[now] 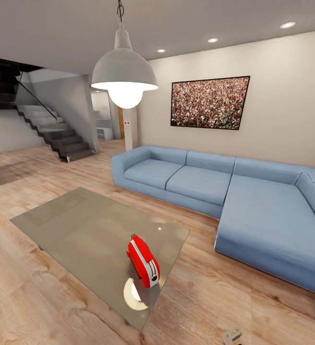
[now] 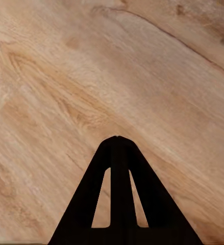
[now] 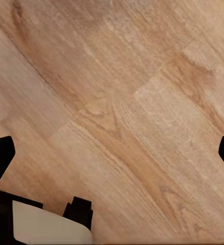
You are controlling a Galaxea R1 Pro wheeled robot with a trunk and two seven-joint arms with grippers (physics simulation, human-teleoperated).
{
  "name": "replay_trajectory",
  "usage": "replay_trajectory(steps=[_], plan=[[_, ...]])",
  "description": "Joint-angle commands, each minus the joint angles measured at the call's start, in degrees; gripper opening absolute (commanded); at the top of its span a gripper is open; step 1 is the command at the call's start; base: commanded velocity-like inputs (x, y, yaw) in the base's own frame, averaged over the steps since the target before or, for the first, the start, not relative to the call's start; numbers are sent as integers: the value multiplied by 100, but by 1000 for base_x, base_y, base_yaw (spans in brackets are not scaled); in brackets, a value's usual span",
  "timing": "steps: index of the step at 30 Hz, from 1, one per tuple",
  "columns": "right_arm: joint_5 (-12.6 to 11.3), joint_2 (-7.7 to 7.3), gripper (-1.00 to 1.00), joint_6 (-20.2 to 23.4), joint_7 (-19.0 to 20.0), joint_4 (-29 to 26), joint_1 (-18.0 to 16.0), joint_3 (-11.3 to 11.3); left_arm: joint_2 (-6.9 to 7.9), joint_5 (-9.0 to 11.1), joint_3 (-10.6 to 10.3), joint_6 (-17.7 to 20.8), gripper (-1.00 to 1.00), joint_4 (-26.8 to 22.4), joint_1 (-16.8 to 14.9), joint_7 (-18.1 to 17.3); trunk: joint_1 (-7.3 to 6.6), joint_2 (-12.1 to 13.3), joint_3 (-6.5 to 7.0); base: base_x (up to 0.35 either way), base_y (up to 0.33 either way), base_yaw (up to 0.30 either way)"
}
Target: Turn on the radio receiver that's on the table in the living room.
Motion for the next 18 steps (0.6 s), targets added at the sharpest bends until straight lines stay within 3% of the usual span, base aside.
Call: replay_trajectory(steps=[1, 4, 6, 9, 10, 11, 14, 18], plan=[[4, 9, 100, -2, 0, 0, 6, -2, -35, -31, 2, 2, -100, -1, 18, 4, 0, 0, 0, 0, 0, 0], [0, 24, 100, -4, 2, -1, 12, -7, -189, -57, 3, 9, -100, -1, 33, 12, 0, 0, 0, 0, 0, 0], [-1, 28, 100, -4, 4, 0, 14, -8, -383, -61, 3, 32, -100, 1, 36, 8, 0, 0, 0, 0, 0, 0], [-1, 29, 100, -5, 6, 0, 13, -8, -783, -63, 3, 45, -100, 2, 43, 7, 0, 0, 0, 0, 0, 0], [0, 29, 100, -5, 5, 0, 15, -8, -1003, -63, 5, 47, -100, 2, 45, 8, 0, 0, 0, 0, 0, 0], [0, 29, 100, -5, 6, 0, 15, -8, -1083, -64, 6, 48, -100, 2, 45, 8, 0, 0, 0, 0, 0, 0], [-1, 29, 100, -5, 4, 0, 16, -8, -1222, -57, 9, 48, -100, 2, 46, 3, 0, 0, 0, 0, 0, 0], [-1, 29, 100, -5, 2, 0, 13, -8, -1246, -55, 12, 48, -100, 0, 46, 8, 0, 0, 0, 0, 0, 0]])
